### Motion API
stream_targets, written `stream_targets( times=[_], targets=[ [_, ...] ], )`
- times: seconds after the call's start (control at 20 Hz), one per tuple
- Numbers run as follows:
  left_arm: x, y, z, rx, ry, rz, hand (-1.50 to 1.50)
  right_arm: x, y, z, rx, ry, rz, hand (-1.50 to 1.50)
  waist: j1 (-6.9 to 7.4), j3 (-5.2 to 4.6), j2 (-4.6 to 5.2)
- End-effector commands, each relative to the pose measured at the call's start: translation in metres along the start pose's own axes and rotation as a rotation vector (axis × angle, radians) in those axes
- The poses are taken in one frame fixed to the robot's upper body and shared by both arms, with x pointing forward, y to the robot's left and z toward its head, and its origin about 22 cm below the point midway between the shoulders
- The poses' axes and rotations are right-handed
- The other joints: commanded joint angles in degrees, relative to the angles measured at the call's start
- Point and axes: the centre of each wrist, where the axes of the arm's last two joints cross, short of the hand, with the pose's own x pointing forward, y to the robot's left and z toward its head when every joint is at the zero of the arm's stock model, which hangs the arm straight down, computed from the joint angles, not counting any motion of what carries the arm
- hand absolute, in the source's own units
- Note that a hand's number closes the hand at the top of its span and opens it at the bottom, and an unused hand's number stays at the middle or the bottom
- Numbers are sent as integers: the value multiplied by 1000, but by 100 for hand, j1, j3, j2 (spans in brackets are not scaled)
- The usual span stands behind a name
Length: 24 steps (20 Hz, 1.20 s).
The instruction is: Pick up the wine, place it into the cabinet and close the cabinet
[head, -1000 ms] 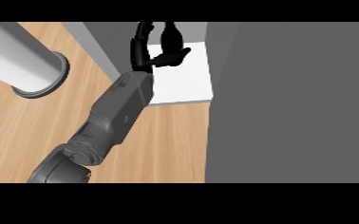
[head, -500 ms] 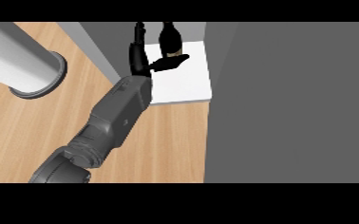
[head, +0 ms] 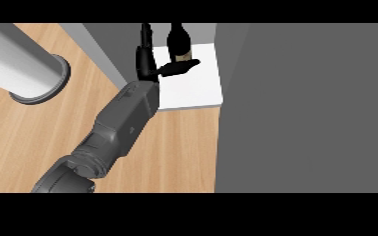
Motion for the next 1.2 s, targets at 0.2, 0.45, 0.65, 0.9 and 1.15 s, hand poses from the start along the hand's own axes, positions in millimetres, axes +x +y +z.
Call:
stream_targets(
  times=[0.2, 0.45, 0.65, 0.9, 1.15],
  targets=[
    [-29, 20, 23, -26, 1, 45, -150, 9, -1, 13, 28, -12, -16, -150, 61, -12, -30],
    [-14, 9, 10, -91, 6, 86, -150, 7, 8, 12, 10, -25, -22, -150, 68, -13, -19],
    [-11, 7, 8, -88, 2, 90, -150, 3, 4, 10, 28, -17, -22, -150, 90, -12, -33],
    [-27, 19, 22, -78, 14, 186, -150, 6, 17, 8, 31, -19, -50, -150, 87, -17, -51],
    [-15, 10, 14, -60, 17, 212, -150, 8, 13, 2, 40, 3, -42, -150, 23, -14, -87]
  ],
)
